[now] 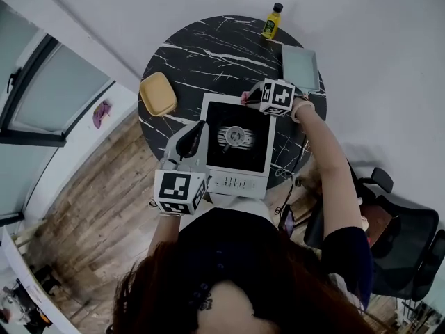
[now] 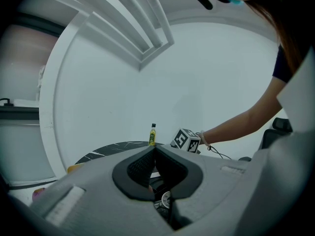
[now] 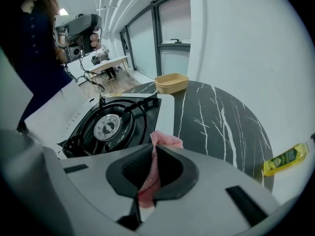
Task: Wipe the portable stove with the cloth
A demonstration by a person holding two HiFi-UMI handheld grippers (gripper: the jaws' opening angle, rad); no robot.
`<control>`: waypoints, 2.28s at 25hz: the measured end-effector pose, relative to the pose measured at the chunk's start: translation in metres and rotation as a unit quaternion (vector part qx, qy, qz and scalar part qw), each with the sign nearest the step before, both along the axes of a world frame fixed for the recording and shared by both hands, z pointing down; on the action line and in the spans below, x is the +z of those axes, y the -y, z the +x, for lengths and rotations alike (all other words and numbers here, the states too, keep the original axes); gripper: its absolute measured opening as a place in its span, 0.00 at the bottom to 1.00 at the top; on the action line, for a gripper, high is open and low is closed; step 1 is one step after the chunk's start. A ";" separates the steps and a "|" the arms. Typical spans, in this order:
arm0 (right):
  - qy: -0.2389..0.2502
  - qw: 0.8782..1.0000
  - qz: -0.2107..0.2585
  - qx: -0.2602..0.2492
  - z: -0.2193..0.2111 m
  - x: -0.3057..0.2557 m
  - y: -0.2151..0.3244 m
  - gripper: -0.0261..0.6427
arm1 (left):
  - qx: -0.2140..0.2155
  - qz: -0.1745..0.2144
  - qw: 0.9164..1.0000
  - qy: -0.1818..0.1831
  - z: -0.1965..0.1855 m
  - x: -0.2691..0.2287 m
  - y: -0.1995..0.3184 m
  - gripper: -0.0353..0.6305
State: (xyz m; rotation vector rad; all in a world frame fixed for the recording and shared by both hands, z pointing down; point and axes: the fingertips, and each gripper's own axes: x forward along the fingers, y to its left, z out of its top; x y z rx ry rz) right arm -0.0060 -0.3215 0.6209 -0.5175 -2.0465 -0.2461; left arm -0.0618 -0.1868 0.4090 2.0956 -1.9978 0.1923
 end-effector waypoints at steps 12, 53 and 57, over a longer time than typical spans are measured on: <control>-0.013 1.000 -0.004 0.020 0.027 0.002 0.009 0.07 | 0.011 -0.001 1.000 0.003 0.011 0.000 -0.001 0.07; 0.057 0.969 0.003 0.240 0.081 0.001 0.032 0.07 | 0.065 0.004 0.998 0.010 0.062 -0.005 0.005 0.07; 0.072 0.950 0.010 0.303 0.083 0.001 0.035 0.07 | 0.068 0.008 0.998 0.010 0.064 -0.007 0.005 0.07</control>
